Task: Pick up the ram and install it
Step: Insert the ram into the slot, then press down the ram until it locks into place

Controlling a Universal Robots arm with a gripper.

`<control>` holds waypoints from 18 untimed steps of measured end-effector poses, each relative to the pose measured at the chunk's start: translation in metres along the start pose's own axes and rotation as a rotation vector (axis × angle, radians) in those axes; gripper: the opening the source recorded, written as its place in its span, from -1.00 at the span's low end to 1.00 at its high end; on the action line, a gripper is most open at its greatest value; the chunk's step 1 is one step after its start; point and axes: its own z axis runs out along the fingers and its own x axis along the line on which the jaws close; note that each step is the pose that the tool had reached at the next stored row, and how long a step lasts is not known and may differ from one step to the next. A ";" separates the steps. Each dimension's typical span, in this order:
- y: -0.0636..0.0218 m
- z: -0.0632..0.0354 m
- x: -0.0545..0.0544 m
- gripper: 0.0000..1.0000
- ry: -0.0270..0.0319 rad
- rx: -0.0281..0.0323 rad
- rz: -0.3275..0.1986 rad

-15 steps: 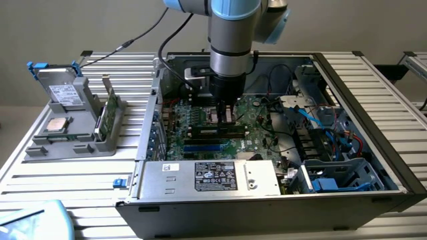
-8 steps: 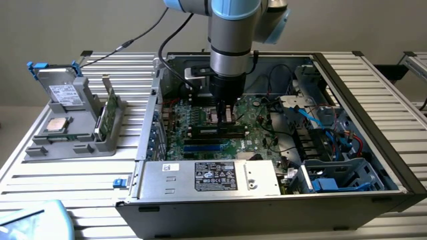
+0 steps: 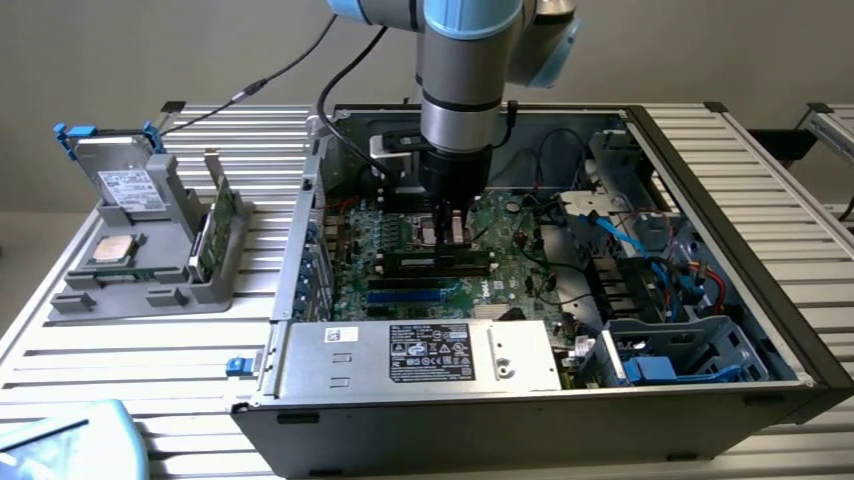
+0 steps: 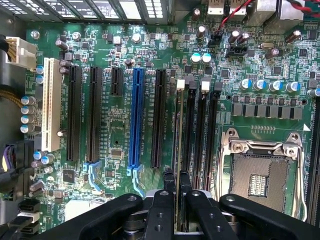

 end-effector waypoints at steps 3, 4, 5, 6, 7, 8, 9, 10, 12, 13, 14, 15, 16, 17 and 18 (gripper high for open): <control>0.0000 0.0003 0.000 -0.71 0.0000 -0.0002 0.000; 0.0001 0.0005 0.000 -0.71 -0.0001 -0.0003 0.000; 0.0000 0.0008 0.000 -0.71 -0.0001 -0.0003 0.000; 0.0000 0.0010 0.000 -0.71 -0.0002 -0.0005 0.000; 0.0000 0.0013 0.000 -0.71 -0.0003 -0.0005 0.000; 0.0000 0.0015 0.000 -0.71 -0.0001 -0.0008 0.000; 0.0000 0.0016 0.000 -0.71 -0.0001 -0.0011 0.000; 0.0000 0.0017 0.000 -0.71 -0.0001 -0.0013 0.000; 0.0000 0.0018 0.000 -0.71 -0.0007 -0.0021 0.000; 0.0000 0.0018 0.000 -0.71 -0.0008 -0.0026 0.000; 0.0000 0.0018 0.000 -0.71 -0.0011 -0.0031 0.000; 0.0000 0.0018 0.000 -0.71 -0.0014 -0.0037 0.000; 0.0000 0.0019 0.000 -0.71 -0.0017 -0.0044 0.000; 0.0000 0.0019 0.000 -0.71 -0.0020 -0.0053 0.000; -0.0001 0.0019 0.000 -0.71 -0.0023 -0.0060 0.000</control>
